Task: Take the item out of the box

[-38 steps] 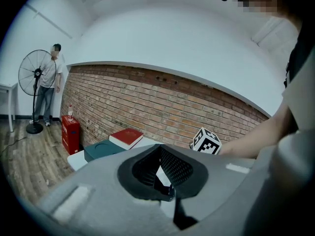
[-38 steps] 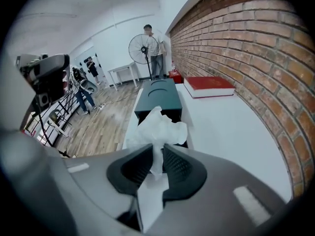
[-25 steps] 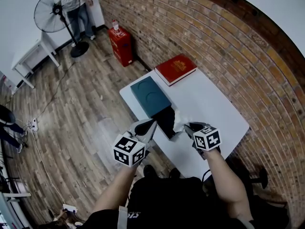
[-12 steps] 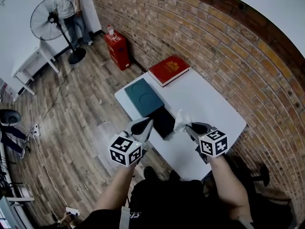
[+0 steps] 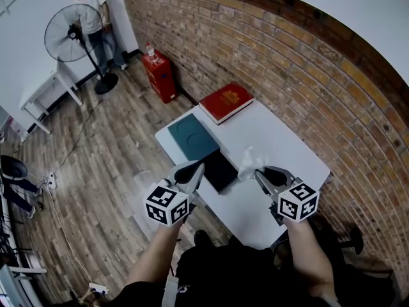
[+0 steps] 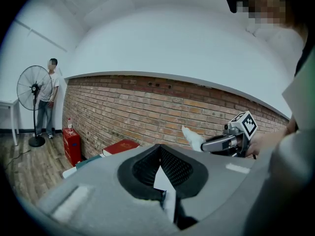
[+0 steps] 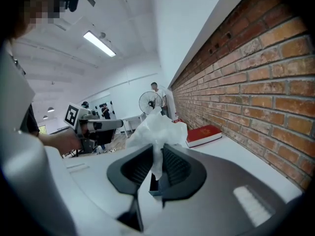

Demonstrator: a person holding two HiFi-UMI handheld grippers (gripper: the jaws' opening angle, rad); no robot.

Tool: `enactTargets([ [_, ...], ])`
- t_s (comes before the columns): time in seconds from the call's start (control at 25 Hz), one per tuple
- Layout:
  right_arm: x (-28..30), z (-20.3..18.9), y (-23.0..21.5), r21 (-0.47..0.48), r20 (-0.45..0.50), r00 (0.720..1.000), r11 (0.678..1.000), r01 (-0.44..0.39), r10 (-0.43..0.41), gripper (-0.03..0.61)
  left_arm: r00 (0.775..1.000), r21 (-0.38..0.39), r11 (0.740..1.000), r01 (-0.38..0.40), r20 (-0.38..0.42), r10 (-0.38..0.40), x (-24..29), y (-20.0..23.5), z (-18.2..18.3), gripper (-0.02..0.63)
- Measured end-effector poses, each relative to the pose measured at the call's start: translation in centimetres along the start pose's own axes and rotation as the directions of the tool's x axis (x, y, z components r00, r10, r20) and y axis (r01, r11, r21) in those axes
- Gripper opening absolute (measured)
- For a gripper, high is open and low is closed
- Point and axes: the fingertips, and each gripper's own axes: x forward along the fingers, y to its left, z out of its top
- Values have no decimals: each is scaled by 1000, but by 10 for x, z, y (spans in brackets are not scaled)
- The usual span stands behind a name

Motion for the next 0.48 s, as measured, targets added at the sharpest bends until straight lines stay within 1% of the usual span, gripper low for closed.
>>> enactTargets([
  [0.08,-7,10,2,-15,39,999,1000,4,-4,61,1000,4,1000,-3,8,3,-2,1,5,2],
  [0.24,-21,26,3,-76,113,994,997,12,-3,60,1000,13,1000,-10,23,10,-3,3,14,2],
  [0.48,-41,45,5,-102,207,978,995,16,5,60,999,27,999,-28,42,27,-8,10,27,2],
])
